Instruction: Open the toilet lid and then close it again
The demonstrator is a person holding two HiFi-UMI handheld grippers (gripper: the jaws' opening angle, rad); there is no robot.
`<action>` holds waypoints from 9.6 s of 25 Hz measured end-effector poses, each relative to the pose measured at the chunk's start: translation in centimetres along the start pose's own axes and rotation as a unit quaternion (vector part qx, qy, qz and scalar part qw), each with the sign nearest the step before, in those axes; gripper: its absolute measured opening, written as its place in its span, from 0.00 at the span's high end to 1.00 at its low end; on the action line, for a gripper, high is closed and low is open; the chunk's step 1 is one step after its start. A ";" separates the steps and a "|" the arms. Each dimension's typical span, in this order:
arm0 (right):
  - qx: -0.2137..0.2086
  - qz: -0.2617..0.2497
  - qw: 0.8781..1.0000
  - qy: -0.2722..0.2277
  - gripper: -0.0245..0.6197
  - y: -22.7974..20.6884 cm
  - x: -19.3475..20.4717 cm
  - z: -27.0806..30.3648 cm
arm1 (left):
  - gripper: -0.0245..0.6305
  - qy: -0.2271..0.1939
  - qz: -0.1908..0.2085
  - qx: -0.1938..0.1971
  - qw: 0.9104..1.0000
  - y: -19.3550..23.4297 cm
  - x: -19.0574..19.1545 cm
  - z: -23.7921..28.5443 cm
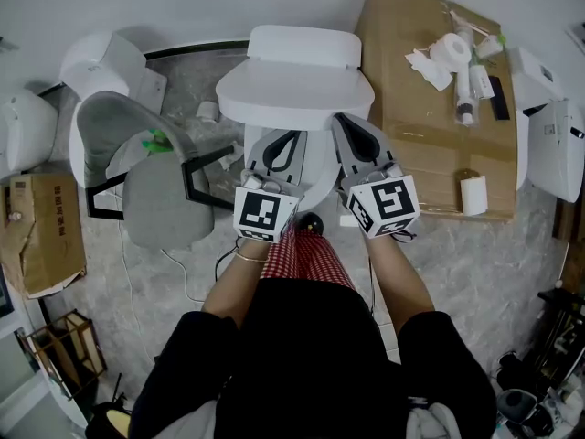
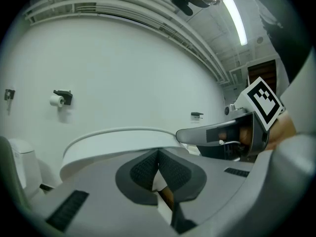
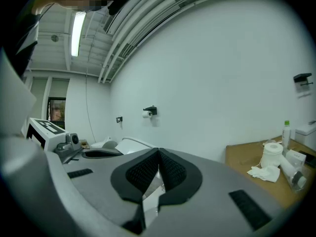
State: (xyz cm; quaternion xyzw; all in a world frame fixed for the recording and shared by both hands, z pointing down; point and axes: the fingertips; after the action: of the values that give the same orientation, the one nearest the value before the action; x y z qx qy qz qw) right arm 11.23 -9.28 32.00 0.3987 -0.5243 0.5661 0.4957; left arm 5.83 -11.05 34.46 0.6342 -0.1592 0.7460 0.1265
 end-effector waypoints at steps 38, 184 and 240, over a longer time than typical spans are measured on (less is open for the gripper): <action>0.038 -0.011 0.998 -0.043 0.93 -6.3 -8.9 7.8 | 0.96 -0.034 0.021 0.023 0.999 6.7 -6.4 8.3; 0.098 -0.009 0.993 -0.062 0.93 -19.1 -15.0 23.6 | 0.96 -0.007 -0.008 -0.027 1.000 19.9 -7.6 17.6; 0.088 0.013 0.990 -0.111 0.93 -5.4 -16.5 5.0 | 0.96 -0.066 0.054 0.062 0.994 9.3 -16.7 9.4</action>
State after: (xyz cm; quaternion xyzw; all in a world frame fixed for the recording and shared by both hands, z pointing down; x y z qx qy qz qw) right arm 19.32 -16.79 17.75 0.4944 -0.5295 0.5682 0.3904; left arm 13.42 -23.09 18.62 0.6791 -0.1544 0.7167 0.0361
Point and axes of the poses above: the fingertips, and each gripper's own axes: z forward along the fingers, y to its left, x out of its underside, and after that the axes turned 5 degrees about z, right-handed
